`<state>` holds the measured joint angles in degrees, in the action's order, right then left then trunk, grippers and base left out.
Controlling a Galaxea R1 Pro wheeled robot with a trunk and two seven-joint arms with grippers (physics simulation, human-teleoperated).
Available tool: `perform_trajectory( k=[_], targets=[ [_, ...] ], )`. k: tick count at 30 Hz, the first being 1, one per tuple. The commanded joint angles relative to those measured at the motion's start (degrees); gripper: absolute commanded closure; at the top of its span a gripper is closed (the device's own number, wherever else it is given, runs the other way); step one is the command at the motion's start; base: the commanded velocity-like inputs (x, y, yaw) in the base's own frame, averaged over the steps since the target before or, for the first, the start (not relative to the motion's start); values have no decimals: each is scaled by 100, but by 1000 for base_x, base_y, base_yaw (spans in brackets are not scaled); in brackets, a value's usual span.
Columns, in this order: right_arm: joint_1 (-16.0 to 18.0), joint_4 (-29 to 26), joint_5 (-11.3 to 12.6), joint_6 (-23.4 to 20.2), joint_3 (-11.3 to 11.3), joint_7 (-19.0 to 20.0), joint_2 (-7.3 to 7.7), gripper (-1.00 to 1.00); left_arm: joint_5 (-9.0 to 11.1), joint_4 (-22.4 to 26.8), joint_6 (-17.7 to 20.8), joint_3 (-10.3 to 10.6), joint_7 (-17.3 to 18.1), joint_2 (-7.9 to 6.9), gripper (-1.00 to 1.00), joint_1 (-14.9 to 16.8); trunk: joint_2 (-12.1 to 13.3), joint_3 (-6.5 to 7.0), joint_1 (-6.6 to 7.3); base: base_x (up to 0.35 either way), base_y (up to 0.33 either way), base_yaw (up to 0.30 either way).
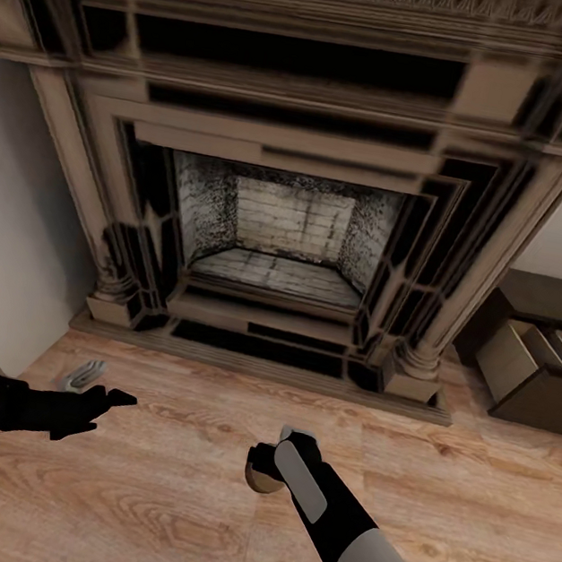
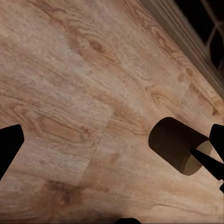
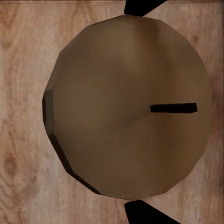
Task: Place each of the two pumpkins and all three candles from the living room inside a cabinet in the living room (use any cabinet), then make sure every cabinet is closed, and position the cauldron so it is next to a table in the living room.
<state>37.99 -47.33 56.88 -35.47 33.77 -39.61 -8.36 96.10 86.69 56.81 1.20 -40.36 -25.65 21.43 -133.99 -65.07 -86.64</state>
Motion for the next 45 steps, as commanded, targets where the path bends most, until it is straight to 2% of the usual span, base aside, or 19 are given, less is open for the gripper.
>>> perform_trajectory(
  k=[1, 19, 27, 45],
  targets=[
    [7, -4, 45, -4, 16, -47, 1, 100, 58, 6, -3, 5, -60, -5, -100, 2, -2, -1, 2, -58, 0, -276],
    [7, -4, 59, -8, 7, -38, 1, 100, 62, 6, -3, 10, -60, -2, -100, 2, -2, 68, 2, -6, 0, -277],
    [7, -4, 239, -7, 7, -40, 9, 100, 58, 6, -3, 12, -60, -1, -100, 1, -2, 100, 2, 0, 0, -277],
    [7, -4, 262, -5, -2, -39, 10, 100, 58, 6, -3, 47, -60, -1, -100, 2, -2, 170, 2, 0, 0, -277]
  ],
)
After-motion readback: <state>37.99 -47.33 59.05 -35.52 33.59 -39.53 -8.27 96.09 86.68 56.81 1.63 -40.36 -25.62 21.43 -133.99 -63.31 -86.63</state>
